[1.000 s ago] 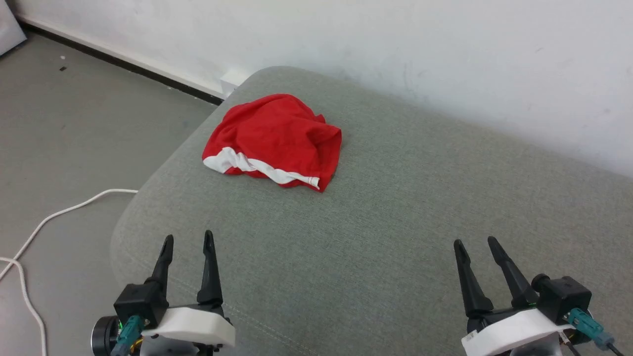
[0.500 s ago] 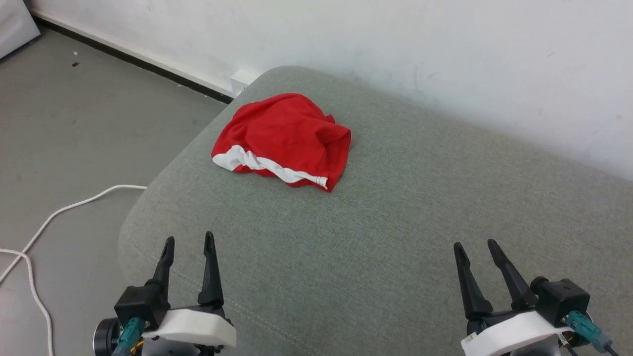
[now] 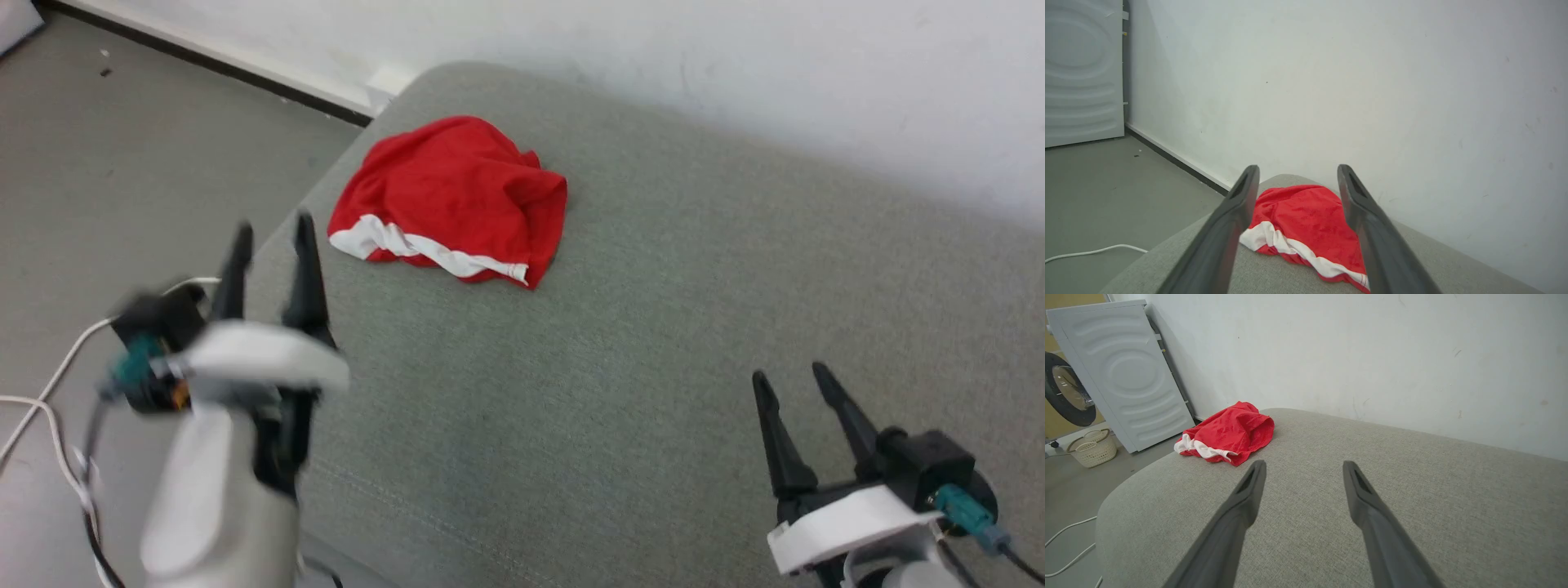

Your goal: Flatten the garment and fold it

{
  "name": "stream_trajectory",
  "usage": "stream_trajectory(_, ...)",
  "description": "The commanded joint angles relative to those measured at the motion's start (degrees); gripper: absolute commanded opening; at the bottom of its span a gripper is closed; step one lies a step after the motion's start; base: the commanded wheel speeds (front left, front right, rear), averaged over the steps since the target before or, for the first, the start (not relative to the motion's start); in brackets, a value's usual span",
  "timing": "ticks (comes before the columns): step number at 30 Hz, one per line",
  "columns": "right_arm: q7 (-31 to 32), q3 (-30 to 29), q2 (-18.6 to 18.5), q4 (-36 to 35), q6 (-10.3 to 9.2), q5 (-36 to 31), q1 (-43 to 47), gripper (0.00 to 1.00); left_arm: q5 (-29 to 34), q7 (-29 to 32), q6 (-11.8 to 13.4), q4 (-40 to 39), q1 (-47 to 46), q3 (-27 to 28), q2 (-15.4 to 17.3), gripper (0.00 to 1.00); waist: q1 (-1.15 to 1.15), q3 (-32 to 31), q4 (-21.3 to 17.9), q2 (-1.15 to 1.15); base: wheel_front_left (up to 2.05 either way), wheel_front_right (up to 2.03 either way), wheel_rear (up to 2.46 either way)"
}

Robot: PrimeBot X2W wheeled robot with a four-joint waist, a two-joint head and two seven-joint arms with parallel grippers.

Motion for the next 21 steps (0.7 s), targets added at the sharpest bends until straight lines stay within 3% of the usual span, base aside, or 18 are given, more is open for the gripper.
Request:
stream_trajectory(1,0.48,-0.41,0.04,-0.94,-0.05,-0.91,-1.19,1.0,-1.16,0.9,-0.63,1.18,-3.14,0.64,0.58,1.0,0.0,4.4,-2.58,0.0,0.0,0.0,0.0)
stream_trajectory(7,4.33,-1.55,0.04,-6.09,-0.05,-5.07,-3.13,1.0,-7.34,11.71,-1.8,9.48,-17.31,3.11,3.51,1.0,0.0,12.63,-7.26,0.0,0.0,0.0,0.0)
stream_trajectory(14,7.22,-3.02,0.04,-11.36,-0.05,-8.01,-4.1,1.0,-13.5,27.84,-1.8,17.86,-26.79,4.33,6.22,1.0,0.0,20.53,-12.04,0.0,0.0,0.0,0.0)
stream_trajectory(21,8.18,-5.12,0.04,-14.54,-0.05,-8.61,-3.77,1.0,-13.31,42.42,3.03,23.33,-30.57,2.05,8.09,1.0,0.0,25.0,-13.76,0.0,0.0,0.0,0.0)
